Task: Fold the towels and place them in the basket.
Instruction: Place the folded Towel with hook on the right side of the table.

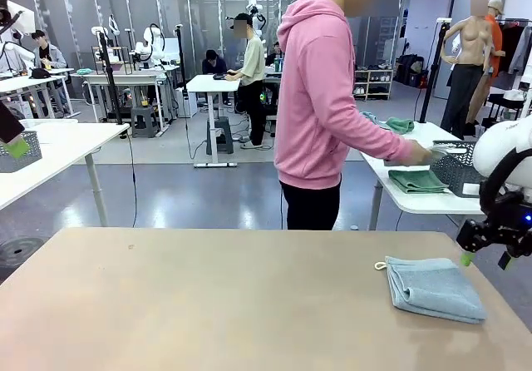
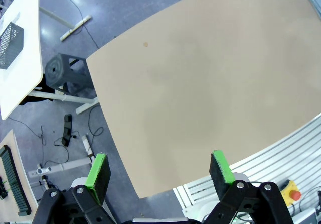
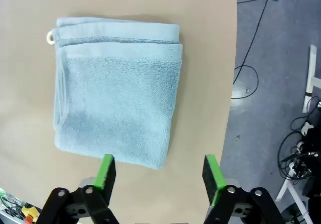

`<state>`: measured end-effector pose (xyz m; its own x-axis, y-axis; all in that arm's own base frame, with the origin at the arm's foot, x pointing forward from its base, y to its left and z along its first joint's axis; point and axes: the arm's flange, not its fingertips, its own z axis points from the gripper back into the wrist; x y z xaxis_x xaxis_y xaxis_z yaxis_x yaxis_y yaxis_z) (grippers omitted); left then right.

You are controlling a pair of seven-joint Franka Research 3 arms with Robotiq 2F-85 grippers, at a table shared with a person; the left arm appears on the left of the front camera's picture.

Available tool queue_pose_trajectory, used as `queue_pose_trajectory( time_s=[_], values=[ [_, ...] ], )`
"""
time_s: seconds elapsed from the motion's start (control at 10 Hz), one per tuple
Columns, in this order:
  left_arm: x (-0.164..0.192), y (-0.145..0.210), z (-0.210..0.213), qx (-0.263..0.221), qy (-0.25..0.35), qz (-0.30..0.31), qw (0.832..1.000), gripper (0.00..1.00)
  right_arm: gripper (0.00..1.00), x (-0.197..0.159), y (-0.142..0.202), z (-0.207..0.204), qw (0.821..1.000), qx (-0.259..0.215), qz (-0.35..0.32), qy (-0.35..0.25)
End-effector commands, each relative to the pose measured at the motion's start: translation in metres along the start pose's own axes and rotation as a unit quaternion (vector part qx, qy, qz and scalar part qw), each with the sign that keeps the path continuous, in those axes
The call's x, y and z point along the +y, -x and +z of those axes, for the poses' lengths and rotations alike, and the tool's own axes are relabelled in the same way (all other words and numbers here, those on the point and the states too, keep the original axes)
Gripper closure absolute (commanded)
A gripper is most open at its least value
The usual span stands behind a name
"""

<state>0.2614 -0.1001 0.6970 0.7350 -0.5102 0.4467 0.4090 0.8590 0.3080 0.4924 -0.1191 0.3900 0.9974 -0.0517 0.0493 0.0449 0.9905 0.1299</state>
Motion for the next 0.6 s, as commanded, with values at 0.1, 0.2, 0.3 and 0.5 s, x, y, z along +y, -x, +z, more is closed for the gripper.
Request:
queue_pose_trajectory(
  time_s=[0.1, 0.2, 0.3, 0.5],
  values=[
    [-0.001, -0.001, -0.001, -0.003, -0.007, 0.003, 1.000, 0.00, 0.03, 0.000, 0.000, 0.000, 1.000, 0.000, 0.000, 0.000],
    [-0.001, -0.001, -0.001, -0.003, -0.007, 0.003, 1.000, 0.00, 0.03, 0.000, 0.000, 0.000, 1.000, 0.000, 0.000, 0.000],
    [-0.001, -0.001, -0.001, -0.003, -0.007, 0.003, 1.000, 0.00, 0.03, 0.000, 0.000, 0.000, 1.000, 0.000, 0.000, 0.000],
    [-0.001, -0.001, -0.001, -0.003, -0.007, 0.003, 1.000, 0.00, 0.03, 0.000, 0.000, 0.000, 1.000, 0.000, 0.000, 0.000]
  ],
)
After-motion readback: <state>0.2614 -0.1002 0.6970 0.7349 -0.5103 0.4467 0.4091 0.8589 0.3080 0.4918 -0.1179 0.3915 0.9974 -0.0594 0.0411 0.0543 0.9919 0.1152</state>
